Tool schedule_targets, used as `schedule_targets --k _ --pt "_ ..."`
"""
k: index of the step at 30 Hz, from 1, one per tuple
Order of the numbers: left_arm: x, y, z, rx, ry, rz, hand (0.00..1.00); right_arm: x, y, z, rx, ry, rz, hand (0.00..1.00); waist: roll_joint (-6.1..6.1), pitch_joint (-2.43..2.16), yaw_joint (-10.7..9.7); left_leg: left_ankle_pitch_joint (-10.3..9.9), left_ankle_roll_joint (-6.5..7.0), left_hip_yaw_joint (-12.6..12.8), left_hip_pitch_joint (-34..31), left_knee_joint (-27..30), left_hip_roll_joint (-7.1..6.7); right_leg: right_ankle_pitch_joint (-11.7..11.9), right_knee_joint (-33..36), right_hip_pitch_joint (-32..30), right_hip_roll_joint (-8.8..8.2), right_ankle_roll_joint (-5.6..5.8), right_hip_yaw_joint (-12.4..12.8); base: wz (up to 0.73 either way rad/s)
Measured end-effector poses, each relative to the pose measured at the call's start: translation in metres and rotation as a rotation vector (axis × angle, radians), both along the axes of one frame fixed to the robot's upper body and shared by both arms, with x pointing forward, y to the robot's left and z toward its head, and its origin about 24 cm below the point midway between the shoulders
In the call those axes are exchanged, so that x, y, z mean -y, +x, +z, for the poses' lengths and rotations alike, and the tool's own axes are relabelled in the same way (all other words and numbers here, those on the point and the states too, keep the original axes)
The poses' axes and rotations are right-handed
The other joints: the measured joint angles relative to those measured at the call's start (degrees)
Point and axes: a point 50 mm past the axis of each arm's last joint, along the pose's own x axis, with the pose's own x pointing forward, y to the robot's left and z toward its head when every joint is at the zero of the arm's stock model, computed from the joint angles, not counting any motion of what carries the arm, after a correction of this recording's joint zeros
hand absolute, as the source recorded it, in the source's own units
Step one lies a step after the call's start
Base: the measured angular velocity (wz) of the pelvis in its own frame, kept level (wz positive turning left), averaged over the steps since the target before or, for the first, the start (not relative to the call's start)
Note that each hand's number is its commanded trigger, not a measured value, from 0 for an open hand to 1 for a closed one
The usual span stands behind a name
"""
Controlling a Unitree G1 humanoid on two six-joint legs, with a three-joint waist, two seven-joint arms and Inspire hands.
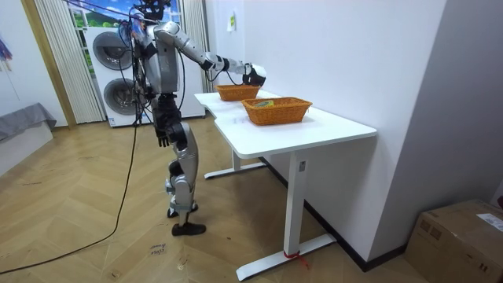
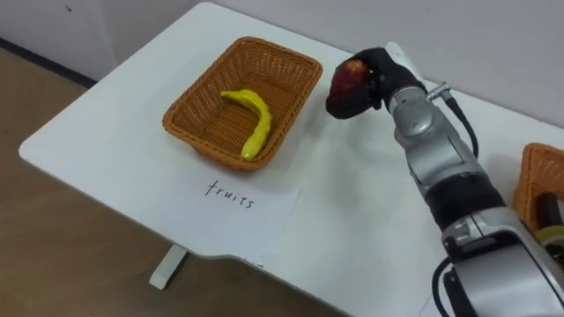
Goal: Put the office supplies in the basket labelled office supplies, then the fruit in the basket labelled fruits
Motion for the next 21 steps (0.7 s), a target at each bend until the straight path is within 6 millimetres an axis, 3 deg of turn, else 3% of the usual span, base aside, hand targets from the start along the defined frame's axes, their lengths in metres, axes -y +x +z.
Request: schedule_targets --k 5,14,21 --pt "-0.002 -0.008 0.0 -0.012 0.002 0.018 0.0 -0.011 -0.001 0.019 0.082 -0.027 0.052 1.0 0.03 0.06 -0.7 -0.1 0.1 0.0 1.9 -0.2 -0.03 -0.1 0.0 2.0 -0.02 0.13 0.0 0.0" --pt "-0.002 -0.01 0.0 -0.026 -0.004 0.025 0.0 -0.017 -0.003 0.027 0.114 -0.103 0.074 1.0 -0.02 0.04 -0.3 -0.1 0.09 -0.6 2.0 0.0 -0.29 -0.1 0.0 2.4 -0.11 0.17 -0.1 0.02" --pt "-0.002 -0.011 0.0 -0.027 0.011 0.022 0.0 -0.036 -0.005 0.036 0.163 -0.073 0.127 1.0 -0.25 0.27 1.1 -0.1 0.1 -1.4 2.1 -0.1 -0.45 -0.3 -0.1 2.8 -0.14 0.44 -1.1 0.07"
